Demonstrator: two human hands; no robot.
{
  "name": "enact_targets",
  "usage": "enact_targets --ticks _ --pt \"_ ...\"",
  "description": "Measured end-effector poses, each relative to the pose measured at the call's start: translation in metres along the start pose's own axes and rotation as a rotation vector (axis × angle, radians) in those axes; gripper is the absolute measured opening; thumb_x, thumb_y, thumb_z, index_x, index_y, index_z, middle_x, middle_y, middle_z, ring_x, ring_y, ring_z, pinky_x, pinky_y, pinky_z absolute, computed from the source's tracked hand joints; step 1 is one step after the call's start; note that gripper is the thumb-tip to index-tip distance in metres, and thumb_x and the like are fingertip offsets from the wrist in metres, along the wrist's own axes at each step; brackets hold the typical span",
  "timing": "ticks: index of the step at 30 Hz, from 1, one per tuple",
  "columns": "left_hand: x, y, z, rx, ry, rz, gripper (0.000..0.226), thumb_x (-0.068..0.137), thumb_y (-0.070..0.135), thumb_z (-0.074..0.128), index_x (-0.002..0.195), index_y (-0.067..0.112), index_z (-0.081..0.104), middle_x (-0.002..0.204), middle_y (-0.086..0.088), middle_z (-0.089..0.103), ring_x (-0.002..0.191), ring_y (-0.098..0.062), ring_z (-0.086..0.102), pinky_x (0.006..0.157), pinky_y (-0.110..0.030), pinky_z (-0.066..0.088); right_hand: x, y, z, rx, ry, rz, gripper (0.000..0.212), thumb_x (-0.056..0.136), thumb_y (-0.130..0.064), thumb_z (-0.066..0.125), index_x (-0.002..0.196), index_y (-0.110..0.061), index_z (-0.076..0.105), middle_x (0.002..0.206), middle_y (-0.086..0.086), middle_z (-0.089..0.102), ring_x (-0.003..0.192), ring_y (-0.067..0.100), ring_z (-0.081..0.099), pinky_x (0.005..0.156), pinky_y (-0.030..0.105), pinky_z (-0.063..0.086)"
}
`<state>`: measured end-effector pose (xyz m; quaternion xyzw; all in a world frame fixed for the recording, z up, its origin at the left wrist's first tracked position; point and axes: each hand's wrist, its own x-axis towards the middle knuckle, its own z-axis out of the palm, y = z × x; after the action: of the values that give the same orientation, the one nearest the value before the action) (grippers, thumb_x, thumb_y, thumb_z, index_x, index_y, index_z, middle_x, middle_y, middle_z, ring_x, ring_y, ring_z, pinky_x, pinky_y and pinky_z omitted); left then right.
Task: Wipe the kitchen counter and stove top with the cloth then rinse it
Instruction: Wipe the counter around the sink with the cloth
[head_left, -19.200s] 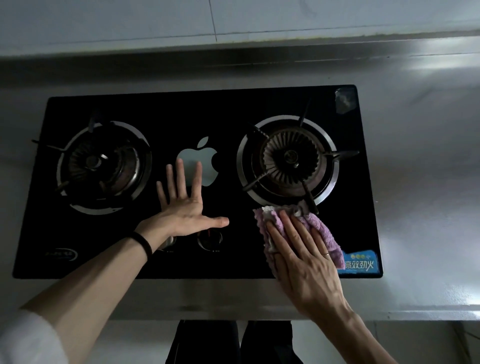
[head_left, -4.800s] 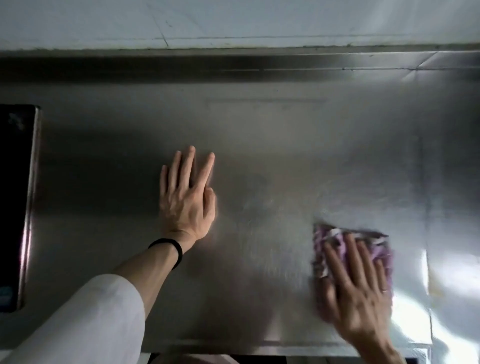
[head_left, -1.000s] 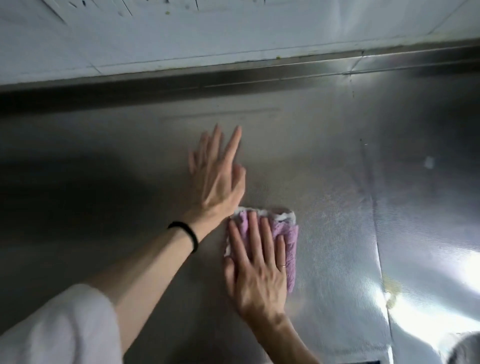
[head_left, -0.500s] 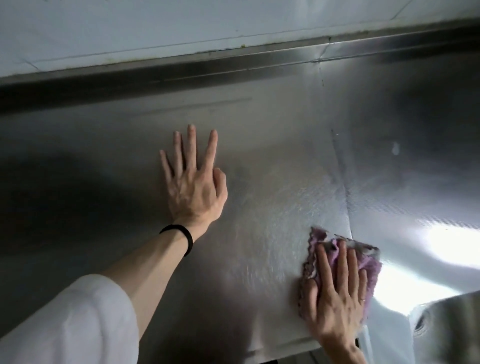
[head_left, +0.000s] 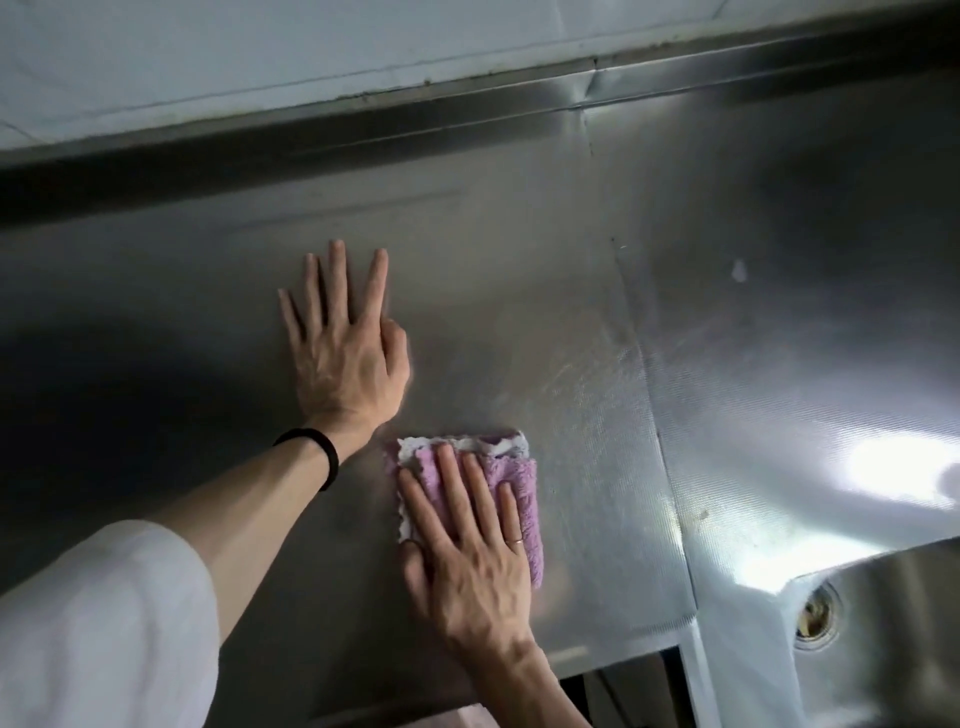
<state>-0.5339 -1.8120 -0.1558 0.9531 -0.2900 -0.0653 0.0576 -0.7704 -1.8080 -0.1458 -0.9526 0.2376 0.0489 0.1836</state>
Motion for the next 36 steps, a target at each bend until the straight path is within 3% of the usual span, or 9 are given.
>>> enact_targets --ticks 6,11,19,24,29,36 --pt "0.004 0.006 -0.005 -0.032 -0.033 -0.018 0.075 0.099 0.029 0.052 0.166 0.028 0.018 0.174 -0.014 0.011 0.160 -0.040 0.011 0.128 -0.063 0.004 -0.026 0.069 -0.013 -0.028 0.076 0.049 0.073 0.091 -0.046 0.058 0.160 -0.037 0.035 0.172 -0.002 0.022 0.159 0.022 0.020 0.129 0.045 0.012" --pt "-0.010 0.054 -0.011 -0.089 -0.034 0.018 0.076 0.093 0.033 0.033 0.166 0.032 0.014 0.175 -0.009 0.008 0.161 -0.034 0.009 0.128 -0.063 0.001 -0.036 0.097 -0.017 -0.030 0.083 -0.012 0.076 0.089 -0.045 0.057 0.160 -0.036 0.035 0.172 -0.001 0.024 0.158 0.021 0.022 0.127 0.048 0.020" --pt "-0.007 0.166 0.009 -0.219 -0.043 -0.101 0.069 0.101 0.029 0.036 0.166 0.035 0.014 0.175 -0.008 0.009 0.162 -0.033 0.006 0.128 -0.060 0.004 -0.115 0.191 -0.033 -0.122 0.128 0.130 0.086 0.073 -0.048 0.059 0.157 -0.044 0.038 0.171 -0.004 0.027 0.157 0.021 0.026 0.124 0.046 0.022" --pt "-0.012 0.189 0.027 -0.089 0.020 -0.199 0.070 0.100 0.032 0.036 0.166 0.034 0.014 0.176 -0.008 0.002 0.163 -0.032 0.001 0.129 -0.057 0.003 -0.117 0.201 -0.032 -0.092 0.104 0.135 0.088 0.073 -0.051 0.056 0.158 -0.047 0.032 0.171 -0.004 0.024 0.153 0.024 0.030 0.123 0.047 0.020" --pt "-0.011 0.194 0.029 -0.053 0.047 -0.220 0.073 0.095 0.033 0.033 0.166 0.033 0.017 0.176 -0.008 0.007 0.162 -0.032 0.006 0.129 -0.058 0.005 -0.049 0.206 -0.047 -0.038 0.139 0.084 0.080 0.084 -0.045 0.056 0.160 -0.041 0.033 0.172 -0.002 0.024 0.159 0.020 0.020 0.128 0.048 0.014" --pt "-0.010 0.192 0.031 -0.018 0.029 -0.205 0.076 0.095 0.033 0.040 0.166 0.034 0.014 0.176 -0.009 0.005 0.162 -0.033 0.004 0.130 -0.058 0.004 0.109 0.202 -0.085 0.015 0.117 0.056 0.067 0.099 -0.045 0.042 0.163 -0.034 0.026 0.173 0.006 0.016 0.161 0.024 0.008 0.130 0.049 0.002"
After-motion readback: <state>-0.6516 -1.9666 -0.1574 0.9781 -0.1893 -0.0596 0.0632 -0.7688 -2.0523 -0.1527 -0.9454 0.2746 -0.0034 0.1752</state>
